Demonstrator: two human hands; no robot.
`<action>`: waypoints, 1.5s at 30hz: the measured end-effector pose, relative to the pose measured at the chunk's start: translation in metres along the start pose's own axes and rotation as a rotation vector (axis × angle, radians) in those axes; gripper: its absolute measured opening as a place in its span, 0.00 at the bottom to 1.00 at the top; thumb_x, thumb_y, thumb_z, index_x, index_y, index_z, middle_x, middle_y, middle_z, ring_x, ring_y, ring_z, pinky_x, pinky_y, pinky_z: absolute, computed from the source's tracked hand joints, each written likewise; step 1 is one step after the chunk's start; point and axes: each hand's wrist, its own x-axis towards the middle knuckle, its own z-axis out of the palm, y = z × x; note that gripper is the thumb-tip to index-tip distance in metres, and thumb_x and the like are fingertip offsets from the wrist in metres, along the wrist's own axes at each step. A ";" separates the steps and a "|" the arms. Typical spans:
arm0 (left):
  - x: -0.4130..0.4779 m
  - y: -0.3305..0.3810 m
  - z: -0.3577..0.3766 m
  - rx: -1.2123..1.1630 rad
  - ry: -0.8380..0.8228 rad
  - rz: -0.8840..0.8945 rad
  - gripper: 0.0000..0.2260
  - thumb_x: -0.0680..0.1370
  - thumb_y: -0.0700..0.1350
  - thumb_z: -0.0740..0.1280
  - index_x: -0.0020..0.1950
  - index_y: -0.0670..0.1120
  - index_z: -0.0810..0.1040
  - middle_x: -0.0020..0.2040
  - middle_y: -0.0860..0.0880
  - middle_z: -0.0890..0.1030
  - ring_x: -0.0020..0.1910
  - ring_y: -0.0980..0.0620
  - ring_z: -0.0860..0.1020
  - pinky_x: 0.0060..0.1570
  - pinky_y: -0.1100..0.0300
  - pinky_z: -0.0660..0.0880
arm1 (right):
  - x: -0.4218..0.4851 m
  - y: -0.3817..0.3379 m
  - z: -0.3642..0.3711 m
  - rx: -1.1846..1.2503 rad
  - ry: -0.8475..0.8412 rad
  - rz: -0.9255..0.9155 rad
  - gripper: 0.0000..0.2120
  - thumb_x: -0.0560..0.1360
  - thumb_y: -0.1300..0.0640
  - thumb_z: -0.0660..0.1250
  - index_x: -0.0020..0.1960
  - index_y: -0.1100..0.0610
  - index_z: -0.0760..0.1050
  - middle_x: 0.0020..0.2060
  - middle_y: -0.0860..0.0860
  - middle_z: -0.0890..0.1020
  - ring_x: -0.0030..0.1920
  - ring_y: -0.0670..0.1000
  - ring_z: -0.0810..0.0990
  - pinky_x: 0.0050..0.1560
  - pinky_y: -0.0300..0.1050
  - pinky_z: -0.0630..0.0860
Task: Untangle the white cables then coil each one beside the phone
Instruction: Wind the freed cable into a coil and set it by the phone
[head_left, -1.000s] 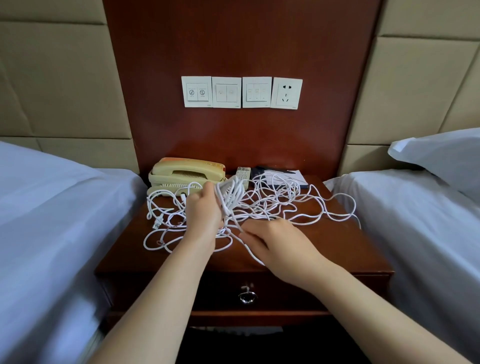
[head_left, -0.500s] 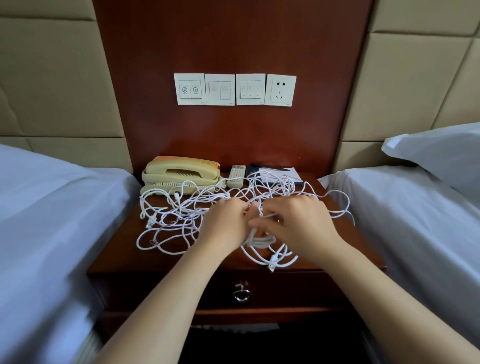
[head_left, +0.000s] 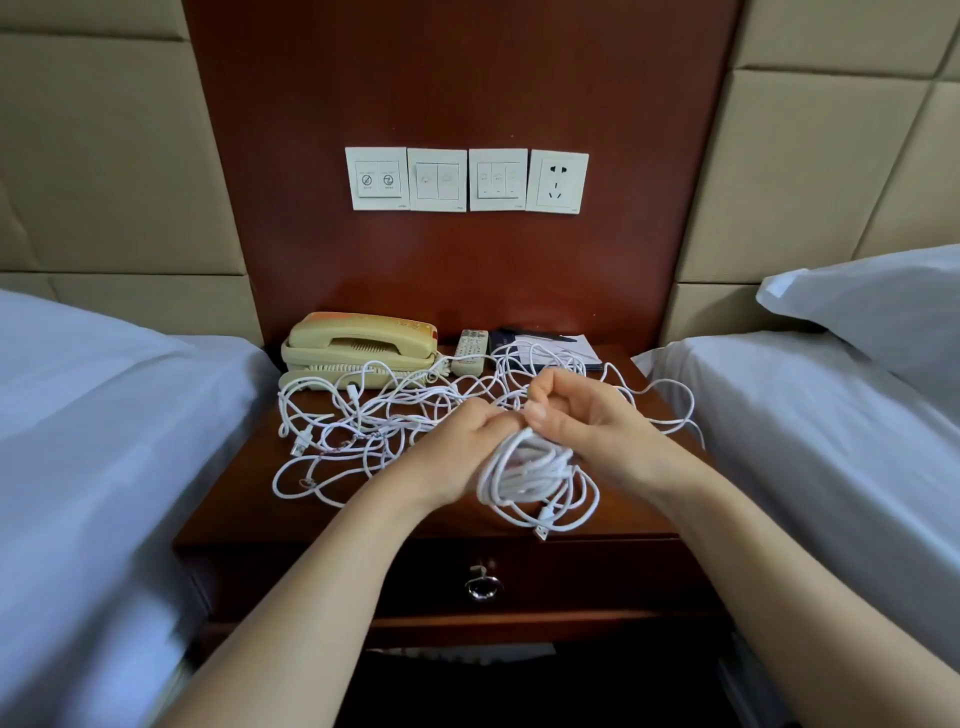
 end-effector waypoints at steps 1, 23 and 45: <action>-0.003 0.001 0.001 -0.090 0.043 -0.037 0.22 0.81 0.39 0.57 0.27 0.47 0.74 0.22 0.56 0.73 0.22 0.62 0.68 0.28 0.67 0.65 | 0.001 0.001 0.005 0.070 0.027 0.005 0.12 0.70 0.43 0.69 0.37 0.48 0.71 0.29 0.51 0.70 0.30 0.49 0.62 0.30 0.40 0.57; 0.001 0.007 0.016 -0.990 0.117 -0.430 0.26 0.77 0.44 0.55 0.18 0.45 0.70 0.15 0.52 0.64 0.10 0.59 0.57 0.17 0.70 0.48 | -0.001 0.012 0.036 -0.387 0.238 -0.131 0.14 0.70 0.45 0.70 0.50 0.51 0.73 0.42 0.48 0.79 0.43 0.50 0.81 0.46 0.53 0.79; 0.010 0.001 0.030 -0.653 0.515 -0.077 0.24 0.80 0.59 0.52 0.41 0.44 0.79 0.32 0.47 0.80 0.30 0.52 0.79 0.27 0.64 0.72 | 0.003 0.003 0.041 -0.612 0.485 -0.223 0.16 0.72 0.52 0.67 0.32 0.46 0.61 0.28 0.44 0.65 0.31 0.44 0.65 0.32 0.36 0.60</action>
